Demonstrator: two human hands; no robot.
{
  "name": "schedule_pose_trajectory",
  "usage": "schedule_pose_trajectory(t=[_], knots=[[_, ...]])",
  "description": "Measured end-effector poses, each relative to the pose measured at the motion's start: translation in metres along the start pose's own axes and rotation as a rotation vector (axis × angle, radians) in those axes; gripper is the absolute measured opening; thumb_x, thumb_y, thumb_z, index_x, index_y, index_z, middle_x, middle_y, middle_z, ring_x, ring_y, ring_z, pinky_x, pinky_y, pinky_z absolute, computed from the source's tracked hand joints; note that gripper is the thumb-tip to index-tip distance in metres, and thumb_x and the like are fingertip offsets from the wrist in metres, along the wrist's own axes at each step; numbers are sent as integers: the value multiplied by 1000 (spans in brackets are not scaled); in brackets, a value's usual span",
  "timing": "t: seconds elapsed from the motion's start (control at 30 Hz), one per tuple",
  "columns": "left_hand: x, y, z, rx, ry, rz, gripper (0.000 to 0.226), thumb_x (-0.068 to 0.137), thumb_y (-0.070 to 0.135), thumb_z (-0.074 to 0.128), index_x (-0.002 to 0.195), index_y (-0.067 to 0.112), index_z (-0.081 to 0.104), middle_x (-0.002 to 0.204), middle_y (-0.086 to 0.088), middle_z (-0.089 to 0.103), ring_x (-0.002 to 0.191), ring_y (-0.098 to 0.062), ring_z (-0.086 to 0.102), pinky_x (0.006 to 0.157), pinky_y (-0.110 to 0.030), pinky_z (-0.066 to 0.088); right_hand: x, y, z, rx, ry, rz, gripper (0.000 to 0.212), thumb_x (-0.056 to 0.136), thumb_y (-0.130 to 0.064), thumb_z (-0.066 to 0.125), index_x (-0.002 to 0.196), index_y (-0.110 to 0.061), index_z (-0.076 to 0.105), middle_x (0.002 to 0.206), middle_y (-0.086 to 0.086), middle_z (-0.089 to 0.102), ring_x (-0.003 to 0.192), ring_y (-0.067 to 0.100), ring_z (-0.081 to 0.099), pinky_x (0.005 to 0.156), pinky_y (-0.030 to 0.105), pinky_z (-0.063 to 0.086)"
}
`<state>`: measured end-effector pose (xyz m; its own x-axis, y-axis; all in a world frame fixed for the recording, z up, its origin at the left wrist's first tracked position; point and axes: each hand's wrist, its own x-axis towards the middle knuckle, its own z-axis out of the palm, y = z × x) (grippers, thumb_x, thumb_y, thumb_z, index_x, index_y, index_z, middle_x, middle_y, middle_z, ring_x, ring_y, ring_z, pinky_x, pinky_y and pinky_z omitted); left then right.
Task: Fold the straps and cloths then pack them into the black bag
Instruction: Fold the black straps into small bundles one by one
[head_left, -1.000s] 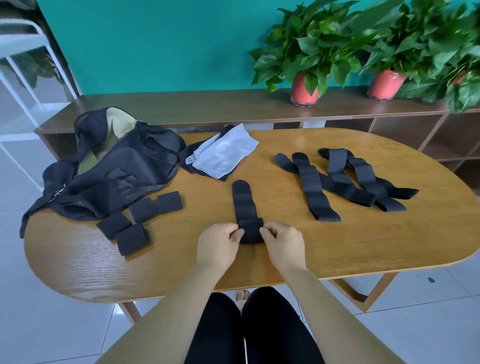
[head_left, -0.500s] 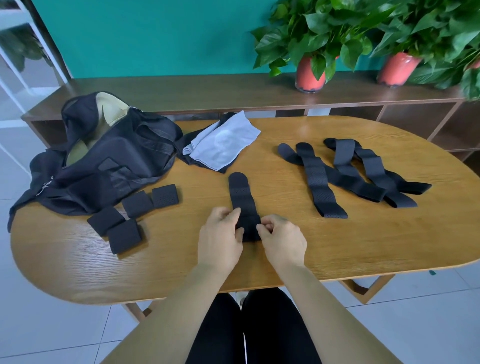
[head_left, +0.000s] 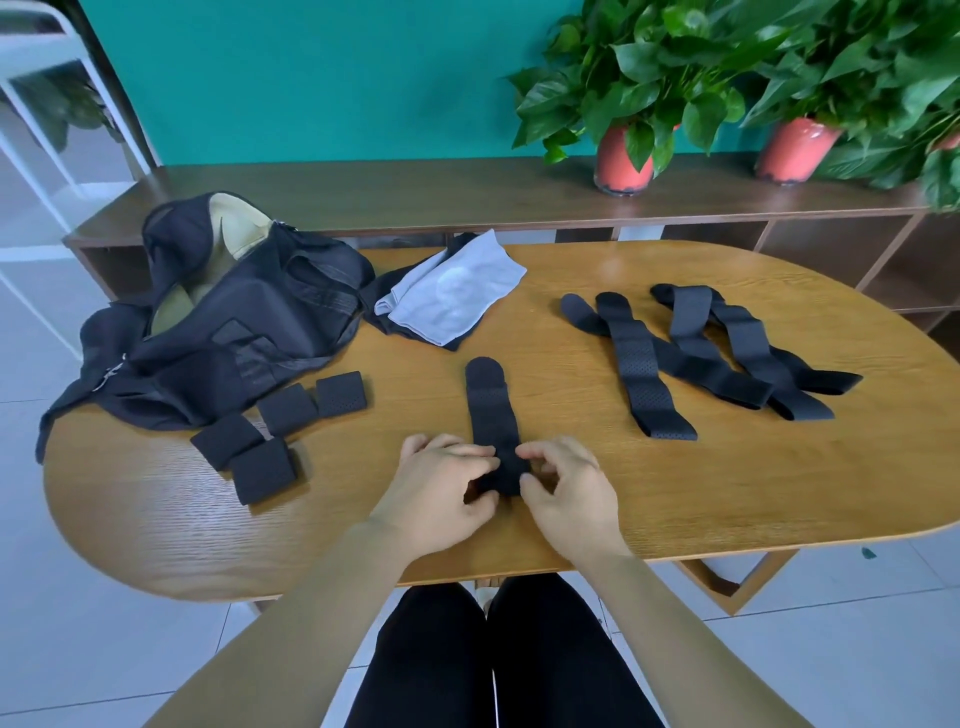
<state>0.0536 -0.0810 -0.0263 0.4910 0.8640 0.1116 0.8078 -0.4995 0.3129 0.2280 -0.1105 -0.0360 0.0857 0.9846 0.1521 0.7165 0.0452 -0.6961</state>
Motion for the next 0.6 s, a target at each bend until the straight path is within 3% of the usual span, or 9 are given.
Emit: schedule_pose_trajectory(t=[0.1, 0.2, 0.3, 0.43, 0.53, 0.6], knots=[[-11, 1, 1, -83, 33, 0, 41, 90, 48, 47, 125, 33, 61, 133, 21, 54, 125, 0, 38, 103, -28, 12, -20, 5, -5, -12, -75, -164, 48, 74, -13, 59, 121, -23, 63, 124, -17, 54, 121, -1, 37, 95, 11, 32], [-23, 5, 4, -176, 37, -20, 56, 82, 61, 33, 121, 34, 63, 124, 23, 60, 119, 5, 42, 99, -27, 12, -30, 12, -5, -68, -7, -232, 41, 79, -5, 63, 118, -17, 66, 119, -10, 61, 119, 1, 42, 97, 14, 36], [-32, 10, 3, -216, 24, -48, 53, 83, 58, 37, 125, 35, 61, 120, 24, 61, 117, 5, 43, 102, -30, 17, -35, 6, -8, 3, 18, -116, 31, 85, -10, 65, 115, -21, 68, 109, -9, 57, 106, 1, 51, 90, 15, 42], [-31, 17, 6, -313, 121, -154, 34, 94, 33, 54, 127, 33, 58, 109, 15, 67, 106, -7, 55, 100, -31, 30, -28, -5, -8, 12, 15, 27, 22, 91, -24, 61, 112, -26, 68, 100, -8, 51, 90, 4, 52, 79, 19, 42], [-24, 20, 13, -330, 231, -234, 23, 94, 24, 57, 114, 23, 67, 85, 6, 68, 79, -14, 61, 77, -31, 48, -21, -11, -3, -27, 68, 99, 16, 91, -29, 60, 103, -25, 69, 93, -3, 55, 79, 7, 49, 68, 23, 38], [-20, 23, 15, -293, 275, -280, 11, 93, 22, 57, 91, 15, 65, 67, 5, 57, 63, -16, 51, 58, -27, 39, -16, -15, 0, -33, 101, 122, 13, 91, -30, 59, 98, -25, 69, 86, -3, 55, 77, 6, 46, 64, 24, 35]])
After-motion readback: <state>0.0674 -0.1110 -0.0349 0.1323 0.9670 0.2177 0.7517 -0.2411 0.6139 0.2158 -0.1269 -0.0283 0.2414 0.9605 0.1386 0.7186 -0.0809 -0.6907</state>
